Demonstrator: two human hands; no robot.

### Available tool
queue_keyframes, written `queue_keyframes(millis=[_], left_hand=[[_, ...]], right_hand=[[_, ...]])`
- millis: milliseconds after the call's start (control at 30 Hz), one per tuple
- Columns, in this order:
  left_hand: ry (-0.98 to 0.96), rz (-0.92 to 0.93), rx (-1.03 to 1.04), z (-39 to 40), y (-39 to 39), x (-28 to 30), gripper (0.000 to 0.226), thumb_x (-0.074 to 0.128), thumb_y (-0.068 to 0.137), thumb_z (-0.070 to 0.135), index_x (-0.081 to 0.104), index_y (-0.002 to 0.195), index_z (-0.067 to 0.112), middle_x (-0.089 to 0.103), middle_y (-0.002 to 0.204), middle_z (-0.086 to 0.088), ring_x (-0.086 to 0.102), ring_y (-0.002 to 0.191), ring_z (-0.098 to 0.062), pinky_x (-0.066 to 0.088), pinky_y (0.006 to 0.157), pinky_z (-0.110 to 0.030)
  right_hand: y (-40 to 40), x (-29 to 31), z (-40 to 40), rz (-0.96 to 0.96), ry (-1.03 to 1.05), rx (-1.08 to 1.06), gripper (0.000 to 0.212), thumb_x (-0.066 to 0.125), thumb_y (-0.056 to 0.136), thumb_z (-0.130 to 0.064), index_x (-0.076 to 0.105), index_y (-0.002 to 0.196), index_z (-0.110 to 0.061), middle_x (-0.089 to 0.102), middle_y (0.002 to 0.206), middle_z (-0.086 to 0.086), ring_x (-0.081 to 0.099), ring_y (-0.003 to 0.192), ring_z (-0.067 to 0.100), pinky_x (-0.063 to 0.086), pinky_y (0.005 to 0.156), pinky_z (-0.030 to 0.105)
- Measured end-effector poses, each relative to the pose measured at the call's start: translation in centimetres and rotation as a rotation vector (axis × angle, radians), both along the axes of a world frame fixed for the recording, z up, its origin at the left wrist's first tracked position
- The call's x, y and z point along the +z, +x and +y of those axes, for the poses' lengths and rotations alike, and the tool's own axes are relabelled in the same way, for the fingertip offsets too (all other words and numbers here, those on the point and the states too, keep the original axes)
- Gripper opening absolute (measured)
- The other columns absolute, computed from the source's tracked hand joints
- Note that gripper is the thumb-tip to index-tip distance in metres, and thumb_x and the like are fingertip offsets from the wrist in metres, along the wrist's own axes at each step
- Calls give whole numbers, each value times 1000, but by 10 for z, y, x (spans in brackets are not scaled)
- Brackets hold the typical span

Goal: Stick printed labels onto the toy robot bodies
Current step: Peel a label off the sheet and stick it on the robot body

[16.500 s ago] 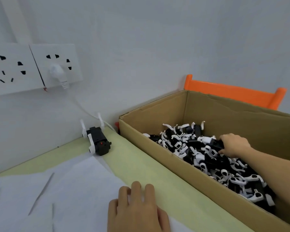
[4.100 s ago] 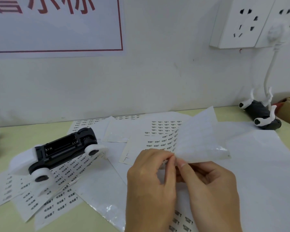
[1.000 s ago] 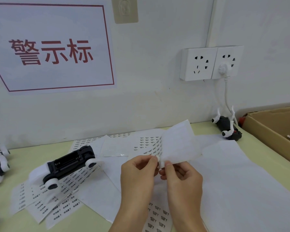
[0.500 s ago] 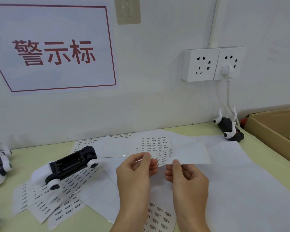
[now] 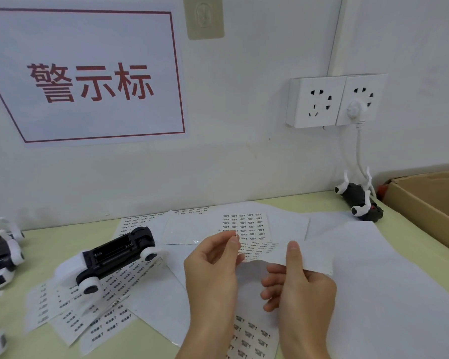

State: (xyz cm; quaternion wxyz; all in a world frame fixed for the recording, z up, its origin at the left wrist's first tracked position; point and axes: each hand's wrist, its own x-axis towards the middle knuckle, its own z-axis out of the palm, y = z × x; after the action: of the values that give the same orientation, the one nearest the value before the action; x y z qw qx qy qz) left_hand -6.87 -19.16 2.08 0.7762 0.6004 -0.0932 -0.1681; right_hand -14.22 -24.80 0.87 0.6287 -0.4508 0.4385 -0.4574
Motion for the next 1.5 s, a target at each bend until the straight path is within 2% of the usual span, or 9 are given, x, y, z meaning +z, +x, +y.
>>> queue_keyframes(millis=[233,367,433,567,733,933,1067,1367,1500], left_hand=[[20,-49,-26,0,-1,1,14,75,88,15,77,96,26,77,93,16,73,90,-5,53,85,-24],[5,-57,-37,0,0,1,19,71,92,13,76,101,29,76,94,18,73,86,-3,53,78,-19],[1,-56,-41,0,0,1,22,68,93,10,76,101,29,77,97,16,73,86,-2,55,72,-17],[-8,-96,-69,-2,-3,4,31,61,95,1,78,98,27,77,100,13,70,97,-1,57,70,-17],[33,-154,-92,-2,-9,7,31,60,96,4,75,99,31,77,98,14,71,96,-2,55,83,-30],[64,-224,-130,-2,-15,9,29,60,95,1,74,94,26,78,91,14,72,85,0,53,64,-11],[68,-268,-138,-2,-18,12,26,60,93,-3,74,93,19,78,87,11,72,73,2,48,54,-6],[161,-279,-152,1,-7,10,19,63,95,10,76,90,24,76,85,12,70,87,0,51,65,-10],[216,-323,-258,5,2,13,19,68,91,11,78,77,18,76,77,4,70,77,-6,51,60,-13]], right_hand=[[0,0,-3,-301,122,-84,47,59,98,-33,69,71,5,67,57,19,59,40,23,43,33,24],[-2,-1,-5,-416,157,-83,38,60,97,-25,73,75,3,71,68,21,66,49,22,45,37,21],[0,-1,-4,-390,122,-37,37,61,97,-20,76,68,-3,71,68,19,65,51,21,45,39,21],[5,-2,1,-226,-22,95,24,65,93,-8,79,74,-12,72,69,12,64,55,18,48,47,21],[6,-2,3,-160,-97,147,15,70,91,-11,77,79,-15,74,71,8,67,58,16,50,51,18],[5,-1,1,-165,-80,166,17,70,91,-17,78,76,-19,73,70,10,66,58,16,51,53,20],[4,-2,2,-161,-87,167,17,70,91,-14,78,78,-21,73,71,11,65,58,16,51,56,25],[1,0,3,-115,-181,195,20,67,91,-5,73,74,-12,70,64,7,63,51,12,49,51,15],[2,0,4,-83,-214,221,20,66,91,-2,73,75,-10,70,62,7,61,50,9,47,49,14]])
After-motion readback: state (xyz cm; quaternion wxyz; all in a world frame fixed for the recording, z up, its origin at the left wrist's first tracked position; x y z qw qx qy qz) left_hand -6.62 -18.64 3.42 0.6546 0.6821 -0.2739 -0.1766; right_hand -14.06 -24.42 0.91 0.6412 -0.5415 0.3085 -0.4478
